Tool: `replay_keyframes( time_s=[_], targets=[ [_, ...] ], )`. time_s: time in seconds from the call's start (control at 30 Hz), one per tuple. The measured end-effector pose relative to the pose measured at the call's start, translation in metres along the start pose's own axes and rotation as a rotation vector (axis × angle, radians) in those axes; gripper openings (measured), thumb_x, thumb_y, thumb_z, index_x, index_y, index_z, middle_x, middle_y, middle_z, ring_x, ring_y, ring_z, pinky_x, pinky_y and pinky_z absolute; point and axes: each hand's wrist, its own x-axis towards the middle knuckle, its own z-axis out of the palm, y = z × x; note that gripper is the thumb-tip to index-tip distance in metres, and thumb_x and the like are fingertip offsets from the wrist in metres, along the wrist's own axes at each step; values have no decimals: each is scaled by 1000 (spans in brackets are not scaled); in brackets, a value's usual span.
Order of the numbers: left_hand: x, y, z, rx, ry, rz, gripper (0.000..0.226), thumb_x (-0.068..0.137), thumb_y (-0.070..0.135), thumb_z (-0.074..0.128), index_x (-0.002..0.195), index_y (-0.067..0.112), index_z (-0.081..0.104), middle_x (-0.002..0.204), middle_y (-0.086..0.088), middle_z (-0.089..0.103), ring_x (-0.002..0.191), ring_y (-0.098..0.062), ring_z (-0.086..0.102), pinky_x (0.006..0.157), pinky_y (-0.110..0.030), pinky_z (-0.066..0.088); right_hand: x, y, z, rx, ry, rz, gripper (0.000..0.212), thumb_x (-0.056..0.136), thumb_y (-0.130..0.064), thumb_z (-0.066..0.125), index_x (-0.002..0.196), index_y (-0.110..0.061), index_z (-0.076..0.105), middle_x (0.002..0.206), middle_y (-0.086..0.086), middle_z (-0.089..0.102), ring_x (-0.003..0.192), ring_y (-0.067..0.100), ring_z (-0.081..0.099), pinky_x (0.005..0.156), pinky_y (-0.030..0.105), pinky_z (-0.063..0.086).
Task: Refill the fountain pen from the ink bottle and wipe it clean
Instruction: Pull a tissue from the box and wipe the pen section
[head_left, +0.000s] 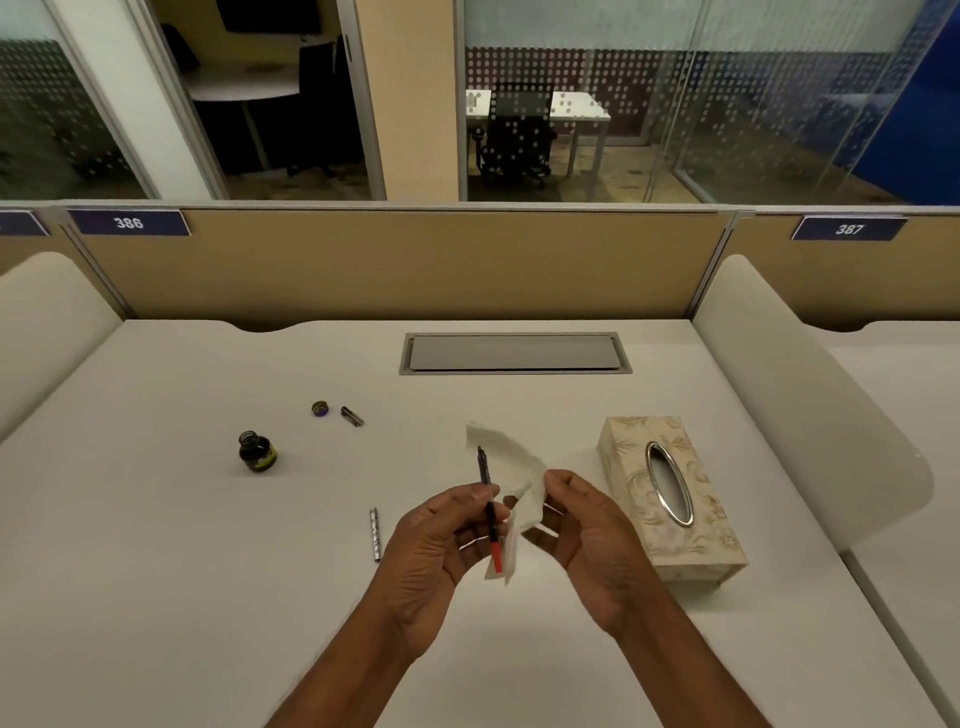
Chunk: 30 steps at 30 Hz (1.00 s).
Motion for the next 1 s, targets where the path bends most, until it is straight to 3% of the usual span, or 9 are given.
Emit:
replay_keyframes(
  time_s=[0.1, 0.23, 0.43, 0.6, 0.7, 0.77, 0.87, 0.93, 1.0],
  targets=[
    [-4, 1, -6, 69, -41, 6, 20, 85, 17, 70, 96, 2, 79, 89, -20, 73, 81, -29, 69, 90, -44, 60, -4, 8, 14, 92, -12, 83, 25, 95, -21, 58, 111, -3, 65, 106, 15, 70, 91, 24, 66, 86, 43, 54],
    [-7, 7, -16, 111, -18, 19, 21, 85, 19, 71, 98, 3, 79, 91, -20, 76, 82, -28, 71, 84, -39, 61, -7, 18, 27, 271, -8, 209, 40, 94, -24, 61, 126, -1, 65, 123, 20, 66, 104, 30, 63, 103, 48, 45],
    [-11, 18, -31, 141, 30, 51, 20, 88, 15, 68, 101, 2, 77, 86, -19, 77, 75, -25, 74, 76, -34, 62, -7, 20, 46, 365, -16, 299, 46, 91, -28, 67, 130, -5, 64, 122, 21, 64, 85, 28, 69, 77, 38, 62],
    [-14, 27, -41, 161, 15, 65, 17, 89, 15, 69, 98, 4, 79, 90, -22, 77, 80, -28, 74, 78, -34, 61, -3, 22, 58, 454, -58, 342, 54, 92, -34, 62, 133, 1, 59, 125, 24, 61, 80, 30, 69, 68, 37, 62],
    [-16, 32, -44, 181, 17, 64, 18, 86, 17, 72, 96, 5, 80, 92, -21, 78, 82, -28, 74, 79, -34, 61, -4, 21, 64, 447, -135, 317, 49, 92, -24, 60, 133, 4, 59, 131, 25, 62, 93, 34, 71, 80, 43, 62],
    [-18, 34, -45, 187, 10, 55, 16, 86, 17, 72, 94, 6, 81, 91, -20, 78, 80, -26, 74, 77, -33, 61, -4, 22, 65, 369, -196, 309, 55, 85, -16, 72, 133, 5, 58, 135, 25, 60, 113, 36, 65, 100, 47, 54],
    [-22, 38, -47, 196, -3, 35, 14, 87, 15, 72, 93, 5, 81, 90, -18, 78, 79, -24, 72, 75, -30, 60, -4, 19, 69, 298, -282, 330, 70, 72, -16, 87, 133, 3, 58, 142, 26, 53, 133, 38, 50, 114, 49, 38],
    [-25, 40, -48, 210, -6, 23, 16, 86, 15, 73, 95, 4, 80, 93, -19, 78, 81, -25, 72, 75, -29, 59, -4, 18, 72, 279, -337, 357, 69, 73, -21, 86, 133, 2, 60, 142, 25, 54, 134, 37, 50, 116, 48, 37],
    [-29, 42, -48, 281, 9, 15, 16, 87, 20, 73, 96, 11, 81, 99, -14, 79, 88, -25, 71, 78, -29, 57, -2, 18, 73, 222, -328, 352, 64, 69, -28, 90, 123, -1, 68, 130, 24, 63, 121, 35, 61, 109, 46, 46]
  ],
)
